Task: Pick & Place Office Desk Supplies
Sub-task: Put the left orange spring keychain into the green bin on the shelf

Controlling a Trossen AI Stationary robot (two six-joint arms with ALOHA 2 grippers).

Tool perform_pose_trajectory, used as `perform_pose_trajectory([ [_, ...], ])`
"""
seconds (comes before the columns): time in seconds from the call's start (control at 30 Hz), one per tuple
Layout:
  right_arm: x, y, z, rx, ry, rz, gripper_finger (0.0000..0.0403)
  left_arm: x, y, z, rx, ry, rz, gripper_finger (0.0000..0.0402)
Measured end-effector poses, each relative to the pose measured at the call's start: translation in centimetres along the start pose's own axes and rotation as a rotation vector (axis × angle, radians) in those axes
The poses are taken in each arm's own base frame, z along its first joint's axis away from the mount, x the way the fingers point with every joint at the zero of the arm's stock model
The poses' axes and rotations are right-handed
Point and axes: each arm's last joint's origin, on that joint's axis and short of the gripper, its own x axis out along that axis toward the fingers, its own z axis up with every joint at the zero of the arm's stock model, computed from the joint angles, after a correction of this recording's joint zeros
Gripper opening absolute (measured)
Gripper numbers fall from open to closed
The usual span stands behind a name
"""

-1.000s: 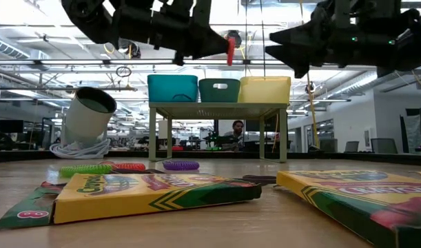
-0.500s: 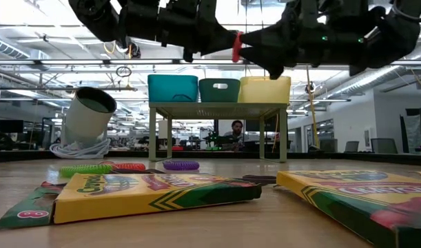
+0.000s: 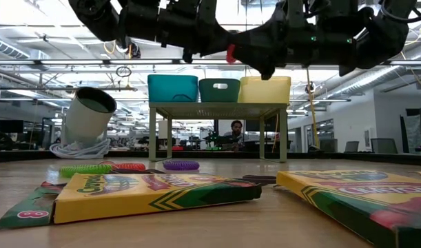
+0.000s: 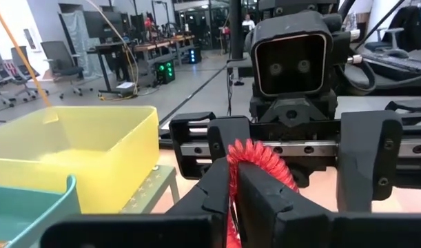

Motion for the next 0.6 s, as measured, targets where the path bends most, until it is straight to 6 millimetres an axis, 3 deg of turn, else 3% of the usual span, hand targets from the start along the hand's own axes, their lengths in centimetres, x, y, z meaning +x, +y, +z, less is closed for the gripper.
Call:
perform_pose_trajectory([
  [0.3, 0.00, -0.08, 0.04, -0.011, -0.006, -0.026, 0.0100, -0.01, -0.03, 0.07, -0.010, -0.002, -0.003, 0.0007],
  [0.6, -0.01, -0.10, -0.12, -0.012, 0.012, -0.029, 0.0028, -0.02, 0.01, 0.03, -0.049, 0.000, 0.011, 0.0048],
])
